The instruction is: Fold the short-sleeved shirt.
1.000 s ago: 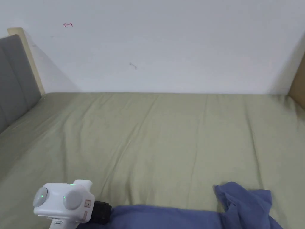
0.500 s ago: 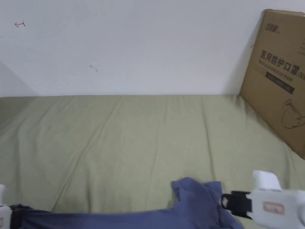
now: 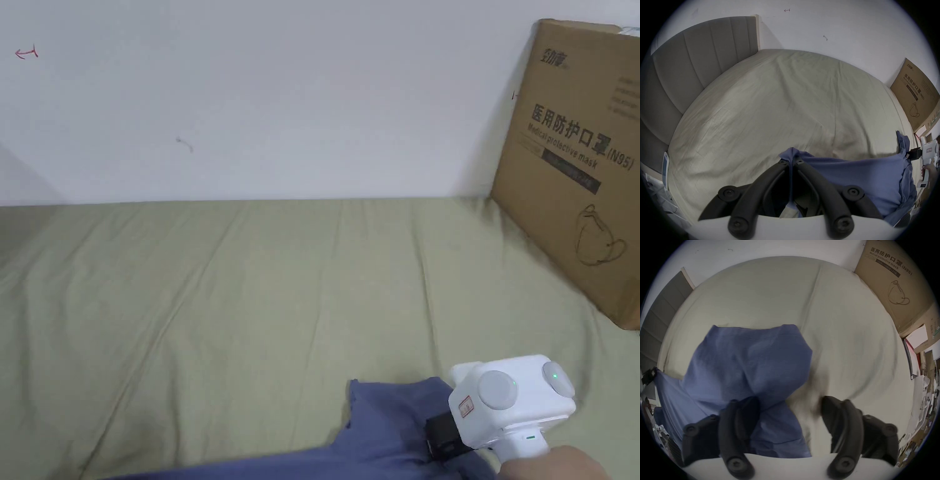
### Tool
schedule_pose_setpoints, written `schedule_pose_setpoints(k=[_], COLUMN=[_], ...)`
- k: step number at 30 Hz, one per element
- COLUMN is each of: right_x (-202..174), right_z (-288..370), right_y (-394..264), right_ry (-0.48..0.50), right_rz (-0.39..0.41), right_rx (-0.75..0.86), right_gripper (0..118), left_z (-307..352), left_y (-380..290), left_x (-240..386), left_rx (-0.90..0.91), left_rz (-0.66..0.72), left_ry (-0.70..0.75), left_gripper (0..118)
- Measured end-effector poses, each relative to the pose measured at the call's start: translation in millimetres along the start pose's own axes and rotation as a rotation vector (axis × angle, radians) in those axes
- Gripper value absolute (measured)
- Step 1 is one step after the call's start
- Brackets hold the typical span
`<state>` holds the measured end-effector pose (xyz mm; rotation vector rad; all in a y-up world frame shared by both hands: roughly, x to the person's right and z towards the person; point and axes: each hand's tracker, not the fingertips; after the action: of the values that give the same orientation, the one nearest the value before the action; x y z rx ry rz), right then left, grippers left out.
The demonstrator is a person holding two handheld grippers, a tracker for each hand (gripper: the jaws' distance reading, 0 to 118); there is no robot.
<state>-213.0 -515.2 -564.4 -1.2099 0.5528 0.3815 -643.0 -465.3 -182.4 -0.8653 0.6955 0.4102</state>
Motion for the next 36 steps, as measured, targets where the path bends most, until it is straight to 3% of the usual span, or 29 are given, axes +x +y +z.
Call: schedule_pose_setpoints(k=[1,3,4,5,6,10,12,18,24,31,36], right_x=[-1,-5,-7,-10,-9,27,39,61,74,78,79], right_z=[5,18,23,30,36,84,123,247,355,442,465], right_y=[-2,-7,-9,-14,-16,-25,-34,-60,-73,-25,33], right_ry=[-0.014,0.002,0.04,-0.033,-0.001,0.178,0.232,0.248,0.223,0.133,0.09], right_rz=[0.018,0.063,0.078,0.092,0.08,-0.143,-0.193,-0.141,-0.15,-0.106,-0.124], right_rx=[0.019,0.073,0.078,0.111,0.131,0.28,0.376,0.571,0.722,0.869,0.884], right_gripper=[58,0,0,0,0,0,0,0,0,0,0], left_z=[0,2,5,9,14,48,74,158,243,290,286], left_y=[-3,-4,-5,-7,-8,-3,5,29,68,140,190], left_x=[-3,-3,-3,-5,-5,-5,-1,23,41,71,95], left_rx=[-0.006,-0.018,-0.023,-0.024,-0.022,0.035,0.1,0.28,0.424,0.518,0.545], left_rz=[0.002,0.009,0.013,0.015,0.016,0.012,0.004,-0.137,-0.12,-0.146,-0.147], left_ry=[0.0,-0.004,-0.012,-0.013,-0.013,-0.064,-0.111,-0.164,-0.277,-0.273,-0.258], left_gripper=[1,1,1,1,1,1,1,1,1,1,1])
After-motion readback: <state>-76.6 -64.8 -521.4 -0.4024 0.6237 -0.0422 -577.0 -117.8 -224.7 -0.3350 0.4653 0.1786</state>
